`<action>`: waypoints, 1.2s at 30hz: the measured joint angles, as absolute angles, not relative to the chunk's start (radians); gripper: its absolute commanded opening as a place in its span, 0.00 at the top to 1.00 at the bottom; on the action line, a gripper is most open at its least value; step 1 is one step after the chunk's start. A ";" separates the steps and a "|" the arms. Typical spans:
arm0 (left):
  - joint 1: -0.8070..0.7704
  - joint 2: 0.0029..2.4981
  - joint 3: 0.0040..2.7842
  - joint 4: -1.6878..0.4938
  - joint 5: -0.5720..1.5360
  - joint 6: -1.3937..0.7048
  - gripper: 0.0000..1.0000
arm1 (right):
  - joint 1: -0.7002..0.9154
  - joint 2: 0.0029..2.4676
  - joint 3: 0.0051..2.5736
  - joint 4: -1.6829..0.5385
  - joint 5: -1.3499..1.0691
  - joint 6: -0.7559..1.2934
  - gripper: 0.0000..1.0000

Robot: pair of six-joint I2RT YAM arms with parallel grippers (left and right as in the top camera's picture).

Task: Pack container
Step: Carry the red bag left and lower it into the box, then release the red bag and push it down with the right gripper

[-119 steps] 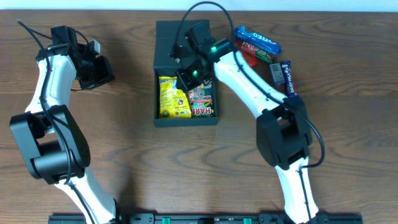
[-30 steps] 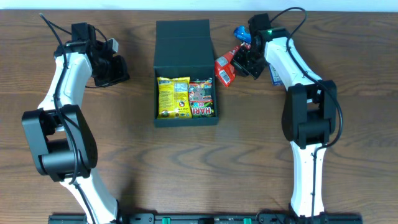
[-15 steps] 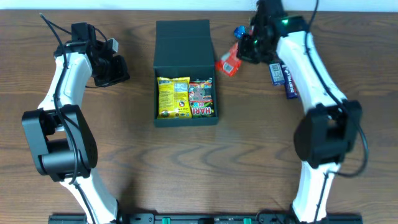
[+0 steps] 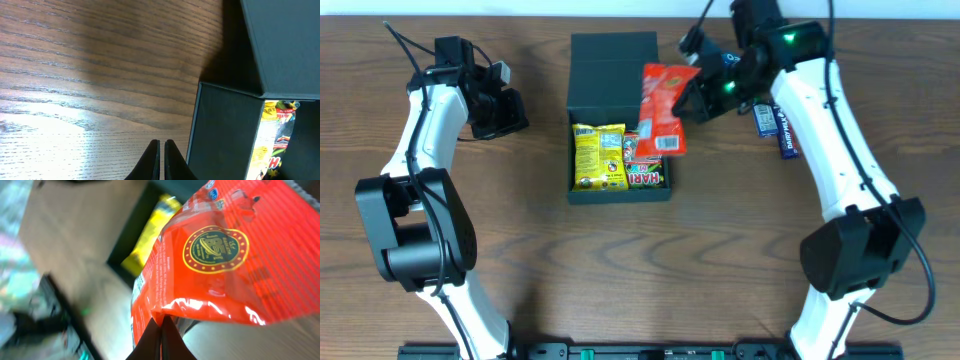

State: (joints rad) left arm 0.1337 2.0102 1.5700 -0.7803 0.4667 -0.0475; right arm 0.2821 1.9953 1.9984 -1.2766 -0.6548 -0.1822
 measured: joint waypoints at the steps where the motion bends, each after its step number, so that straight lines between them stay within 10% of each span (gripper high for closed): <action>1: 0.134 2.010 1.570 -0.781 0.467 -0.047 0.94 | 0.294 1.996 1.998 -1.283 -0.667 -0.208 0.99; 36: 0.134 2.006 1.570 -0.782 0.467 -0.044 0.94 | 0.382 2.173 1.776 -0.905 -0.466 0.117 0.97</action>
State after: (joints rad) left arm 0.1337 2.0064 1.5700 -0.7818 0.4667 -0.0441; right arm 0.3817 2.1735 1.7756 -0.9047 -0.4664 0.1165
